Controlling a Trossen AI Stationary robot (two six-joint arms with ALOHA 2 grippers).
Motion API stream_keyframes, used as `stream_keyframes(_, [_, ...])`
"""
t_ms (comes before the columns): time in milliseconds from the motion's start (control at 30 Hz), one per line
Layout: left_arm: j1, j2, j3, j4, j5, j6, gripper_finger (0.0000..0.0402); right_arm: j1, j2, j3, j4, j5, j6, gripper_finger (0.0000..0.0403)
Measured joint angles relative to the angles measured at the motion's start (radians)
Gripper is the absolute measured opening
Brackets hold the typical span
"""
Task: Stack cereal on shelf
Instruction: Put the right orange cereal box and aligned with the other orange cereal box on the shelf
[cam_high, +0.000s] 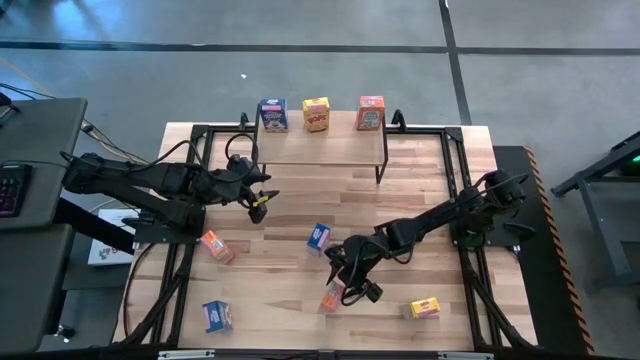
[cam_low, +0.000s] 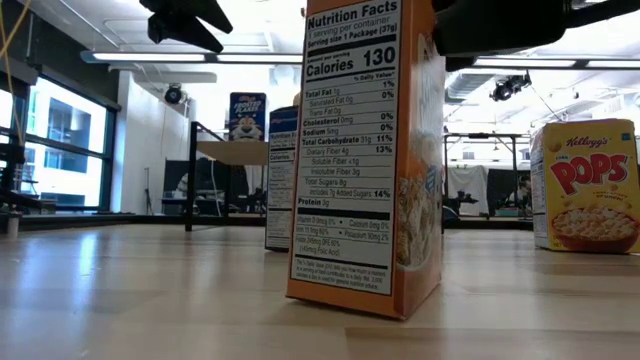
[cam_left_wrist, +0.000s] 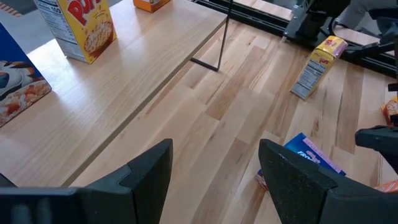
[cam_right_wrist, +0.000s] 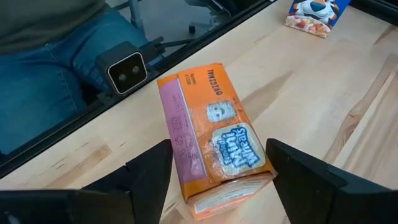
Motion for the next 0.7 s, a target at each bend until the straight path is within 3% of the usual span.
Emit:
stream_keyframes(367, [0.000,0.000,0.000,0.000,0.000,0.000,0.0230,0.000,0.000,0.000,0.005,0.000,0.002,0.0178])
stream_keyframes(700, [0.000,0.000,0.000,0.000,0.000,0.000,0.0230,-0.002,0.000,0.017,-0.010,0.007,0.000,0.0170])
